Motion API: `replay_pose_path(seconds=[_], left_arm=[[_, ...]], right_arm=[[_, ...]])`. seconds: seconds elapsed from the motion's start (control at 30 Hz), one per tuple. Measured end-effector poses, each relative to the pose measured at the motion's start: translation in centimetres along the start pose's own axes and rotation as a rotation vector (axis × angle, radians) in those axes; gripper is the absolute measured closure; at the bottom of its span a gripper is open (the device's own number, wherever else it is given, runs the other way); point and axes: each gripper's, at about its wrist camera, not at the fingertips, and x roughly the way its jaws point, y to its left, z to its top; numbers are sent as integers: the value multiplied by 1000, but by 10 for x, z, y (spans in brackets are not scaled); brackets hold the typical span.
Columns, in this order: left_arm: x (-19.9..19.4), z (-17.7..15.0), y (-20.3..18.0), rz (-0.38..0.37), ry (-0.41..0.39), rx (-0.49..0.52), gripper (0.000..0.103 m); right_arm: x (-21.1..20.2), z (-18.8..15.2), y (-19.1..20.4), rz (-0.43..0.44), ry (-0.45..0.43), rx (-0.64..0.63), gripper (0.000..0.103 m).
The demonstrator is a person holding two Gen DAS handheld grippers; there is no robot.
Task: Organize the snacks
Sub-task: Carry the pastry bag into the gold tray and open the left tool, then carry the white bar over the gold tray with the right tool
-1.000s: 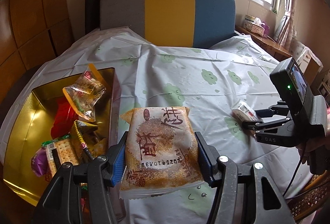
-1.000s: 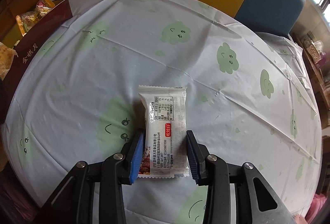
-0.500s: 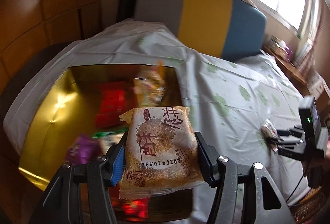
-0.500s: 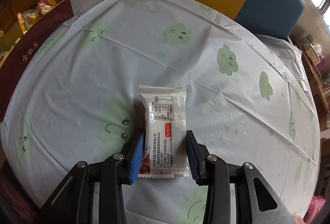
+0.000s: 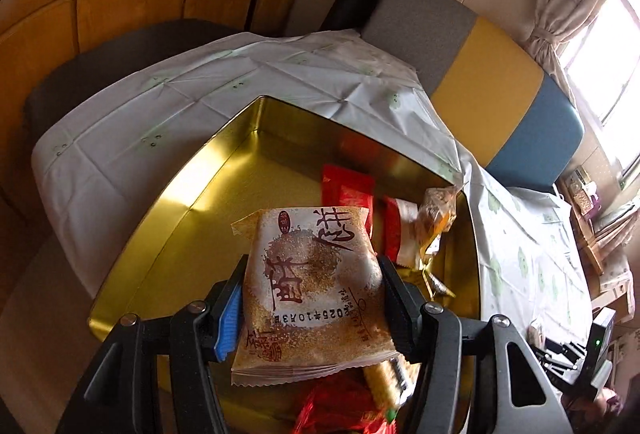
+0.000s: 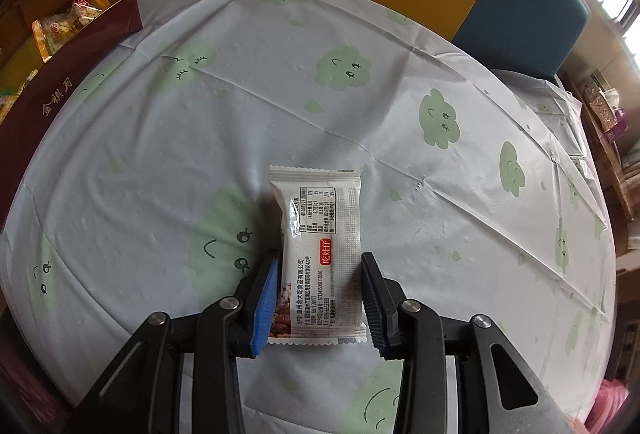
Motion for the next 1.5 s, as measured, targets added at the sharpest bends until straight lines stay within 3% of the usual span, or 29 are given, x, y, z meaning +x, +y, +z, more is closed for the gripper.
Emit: replay_pose_path(seconds=[0.2,0.3,0.4,0.53,0.73,0.93,1.5], left_arm=[[28,21,-13,-19,15,6,43],[48,30,-17,12,22,25,43],[73,32,-16,53,89,41,42],[82,27,-11,99,113,38,41],[66,21,-10,145,64,43,41],[39,5,-26,192,-8,124,41],[-6,-45,-65,185,-81,267,41]], right_arm=[[0,0,-1,-2,0,0,63],[1,0,-1,-3,0,0,63],[1,0,-1,-1,1,2,63],[1,0,-1,-1,1,4,63],[1,0,-1,-3,0,1,63],[1,0,0,-12,-4,-9,64],[2,0,-1,-28,-13,-24,65]])
